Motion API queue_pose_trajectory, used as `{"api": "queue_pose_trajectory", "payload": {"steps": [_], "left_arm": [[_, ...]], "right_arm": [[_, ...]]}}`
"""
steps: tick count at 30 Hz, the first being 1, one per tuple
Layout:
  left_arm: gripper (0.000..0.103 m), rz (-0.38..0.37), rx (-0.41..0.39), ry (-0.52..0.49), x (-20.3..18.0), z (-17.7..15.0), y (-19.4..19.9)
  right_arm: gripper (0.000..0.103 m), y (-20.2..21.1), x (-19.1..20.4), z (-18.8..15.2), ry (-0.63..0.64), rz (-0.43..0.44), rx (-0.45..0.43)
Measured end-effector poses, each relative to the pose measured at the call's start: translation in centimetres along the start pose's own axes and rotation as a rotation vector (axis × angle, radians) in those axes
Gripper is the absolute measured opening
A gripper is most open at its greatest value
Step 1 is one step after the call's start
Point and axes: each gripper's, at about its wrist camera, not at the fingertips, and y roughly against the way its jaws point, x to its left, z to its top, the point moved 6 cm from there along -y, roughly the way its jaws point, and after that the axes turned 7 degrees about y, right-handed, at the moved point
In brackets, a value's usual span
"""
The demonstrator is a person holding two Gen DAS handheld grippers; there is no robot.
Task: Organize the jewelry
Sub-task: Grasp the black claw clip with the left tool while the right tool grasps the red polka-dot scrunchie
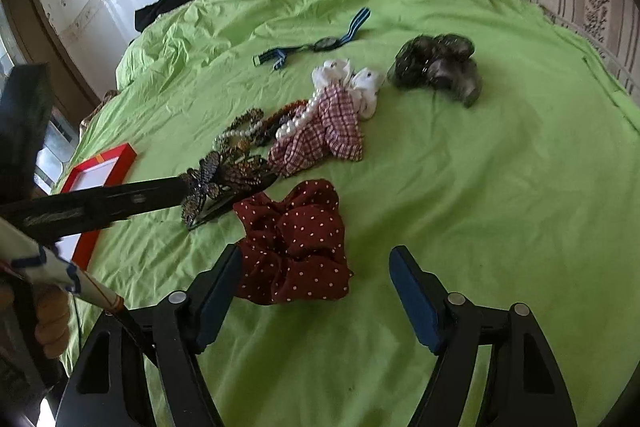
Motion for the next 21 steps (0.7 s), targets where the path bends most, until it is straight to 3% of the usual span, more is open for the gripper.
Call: {"api": "queue_pose_trajectory", "payload": {"steps": [5, 7, 8, 9, 10, 11, 21], "left_arm": [[0.063, 0.024, 0.021, -0.012, -0.5, 0.1, -2.6], [0.029, 0.032, 0.019, 0.000, -0.3, 0.0, -2.7], [0.029, 0.032, 0.025, 0.011, -0.2, 0.0, -2.7], [0.018, 0.022, 0.016, 0.024, -0.1, -0.1, -2.2], [0.007, 0.020, 0.013, 0.027, 0.1, -0.2, -1.8], [0.005, 0.018, 0.008, 0.032, 0.2, -0.3, -1.2], [0.002, -0.020, -0.090, 0.118, 2.6, -3.0, 7.2]], "right_arm": [[0.054, -1.5, -0.1, -0.2, -0.027, 0.031, 0.043], [0.030, -1.8, 0.0, -0.2, -0.032, 0.042, 0.051], [0.023, -1.9, 0.1, -0.2, -0.033, 0.050, 0.056], [0.018, -1.9, 0.3, -0.3, -0.039, 0.062, 0.058], [0.016, -1.7, 0.5, -0.2, -0.042, 0.066, 0.053], [0.015, -1.3, 0.7, -0.2, -0.041, 0.069, 0.045], [0.012, 3.3, 3.5, -0.2, 0.030, 0.058, -0.004]]}}
